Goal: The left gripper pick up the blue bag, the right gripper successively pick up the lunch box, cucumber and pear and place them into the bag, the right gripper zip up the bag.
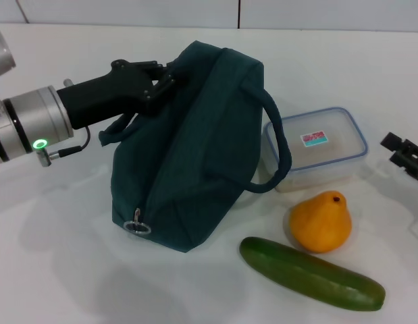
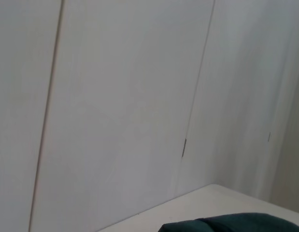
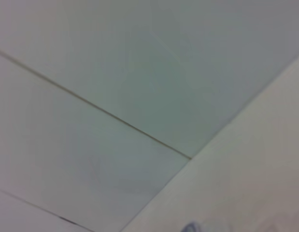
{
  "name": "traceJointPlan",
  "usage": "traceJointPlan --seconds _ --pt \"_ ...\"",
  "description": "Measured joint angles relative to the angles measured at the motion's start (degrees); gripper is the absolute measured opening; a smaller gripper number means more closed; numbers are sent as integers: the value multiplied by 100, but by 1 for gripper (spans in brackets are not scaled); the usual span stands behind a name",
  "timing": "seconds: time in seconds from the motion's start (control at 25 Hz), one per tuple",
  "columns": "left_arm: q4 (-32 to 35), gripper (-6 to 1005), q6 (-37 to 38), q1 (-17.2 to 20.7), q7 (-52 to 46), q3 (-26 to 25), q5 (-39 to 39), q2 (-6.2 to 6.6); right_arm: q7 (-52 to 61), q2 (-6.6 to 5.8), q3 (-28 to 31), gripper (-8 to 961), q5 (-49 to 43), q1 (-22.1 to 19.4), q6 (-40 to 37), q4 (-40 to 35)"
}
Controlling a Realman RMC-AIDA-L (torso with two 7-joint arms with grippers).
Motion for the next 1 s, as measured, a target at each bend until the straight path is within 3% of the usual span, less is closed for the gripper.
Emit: traceJointPlan --seconds 0.36,0.68,1.0 --pt "-122 119 32 52 647 76 -3 -11 749 164 5 822 296 338 201 502" --pt "-147 118 32 26 797 113 2 -14 834 170 34 813 870 755 147 1195" --pt "-156 118 33 -7 946 219 13 -14 945 169 263 804 861 1187 335 1502"
